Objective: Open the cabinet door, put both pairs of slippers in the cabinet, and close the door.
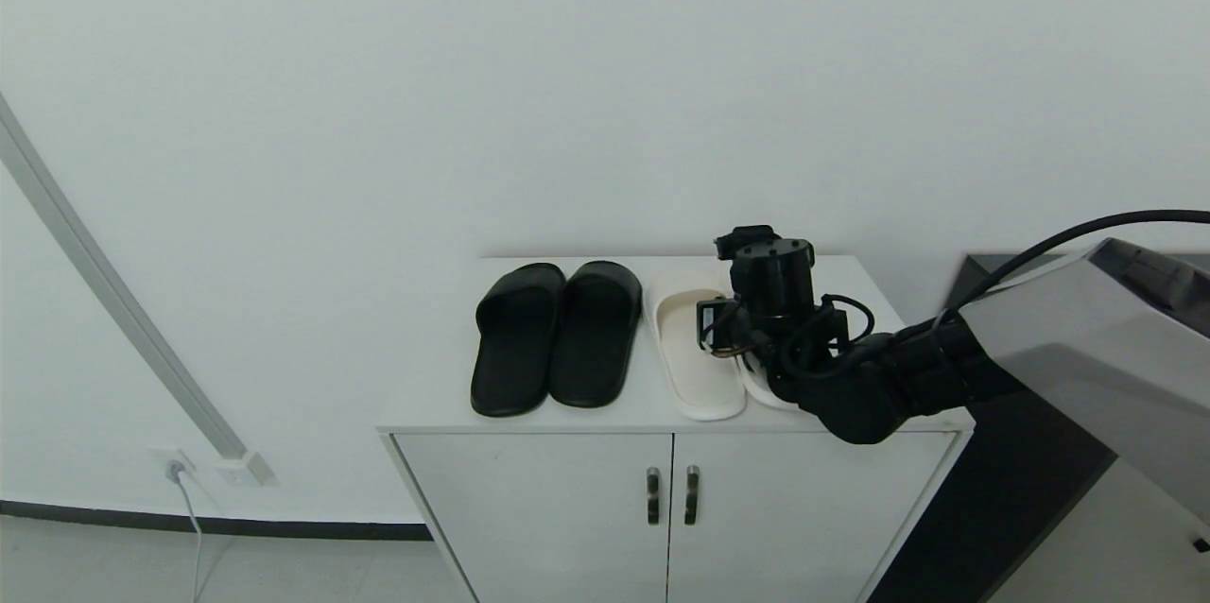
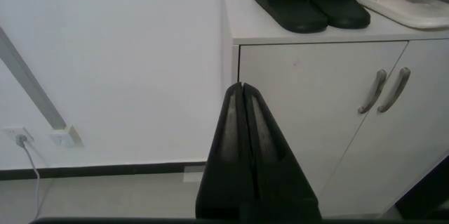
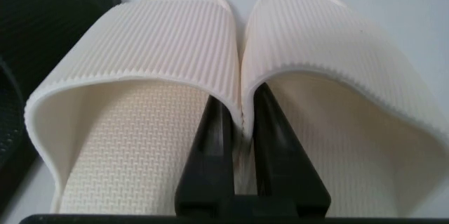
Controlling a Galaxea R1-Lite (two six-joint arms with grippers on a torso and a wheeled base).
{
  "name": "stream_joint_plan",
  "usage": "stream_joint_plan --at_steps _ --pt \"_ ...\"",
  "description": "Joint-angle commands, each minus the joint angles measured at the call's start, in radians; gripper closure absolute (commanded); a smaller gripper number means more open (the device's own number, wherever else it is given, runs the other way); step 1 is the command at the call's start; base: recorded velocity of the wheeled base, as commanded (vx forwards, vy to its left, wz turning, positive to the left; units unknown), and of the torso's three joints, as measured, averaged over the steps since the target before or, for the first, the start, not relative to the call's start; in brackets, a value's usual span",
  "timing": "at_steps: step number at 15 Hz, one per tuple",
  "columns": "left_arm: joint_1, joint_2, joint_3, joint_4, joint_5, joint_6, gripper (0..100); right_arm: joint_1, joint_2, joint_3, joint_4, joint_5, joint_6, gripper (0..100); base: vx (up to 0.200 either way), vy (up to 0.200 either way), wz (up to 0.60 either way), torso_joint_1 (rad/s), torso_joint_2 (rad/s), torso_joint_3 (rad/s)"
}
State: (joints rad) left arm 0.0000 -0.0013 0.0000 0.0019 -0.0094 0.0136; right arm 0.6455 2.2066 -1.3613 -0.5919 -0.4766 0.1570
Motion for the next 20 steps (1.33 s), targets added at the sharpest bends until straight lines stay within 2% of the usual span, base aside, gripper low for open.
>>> stream_joint_plan --at_steps 1,4,6,9,11,13,14,20 --pt "0.0 0.001 0.0 0.0 0.0 0.0 100 0.0 -0.056 0.028 -0.003 -0.005 -0.005 100 0.0 0.0 0.0 0.0 0.0 0.0" --pt "0.0 0.001 0.0 0.0 0.0 0.0 100 0.008 -0.143 0.106 -0.003 -0.005 -0.005 100 0.0 0.0 0.0 0.0 0.0 0.0" --pt "0.0 0.001 0.0 0.001 0.0 -0.001 100 0.032 -0.252 0.232 -0.017 0.01 -0.005 100 0.0 0.0 0.0 0.0 0.0 0.0" --pt "0.0 0.001 0.0 0.0 0.0 -0.001 100 0.097 -0.458 0.527 -0.118 0.138 -0.062 100 0.0 0.0 0.0 0.0 0.0 0.0" --pt "0.0 0.001 0.0 0.0 0.0 -0.001 100 0.138 -0.579 0.673 -0.143 0.216 -0.077 100 0.0 0.0 0.0 0.0 0.0 0.0" --pt "0.0 0.001 0.0 0.0 0.0 0.0 100 0.171 -0.663 0.76 -0.143 0.291 -0.077 100 0.0 0.0 0.0 0.0 0.0 0.0" --pt "0.0 0.001 0.0 0.0 0.0 -0.001 100 0.181 -0.719 0.818 -0.141 0.36 -0.079 100 0.0 0.0 0.0 0.0 0.0 0.0" --pt "0.0 0.001 0.0 0.0 0.0 -0.001 100 0.181 -0.732 0.86 -0.137 0.375 -0.079 100 0.0 0.0 0.0 0.0 0.0 0.0"
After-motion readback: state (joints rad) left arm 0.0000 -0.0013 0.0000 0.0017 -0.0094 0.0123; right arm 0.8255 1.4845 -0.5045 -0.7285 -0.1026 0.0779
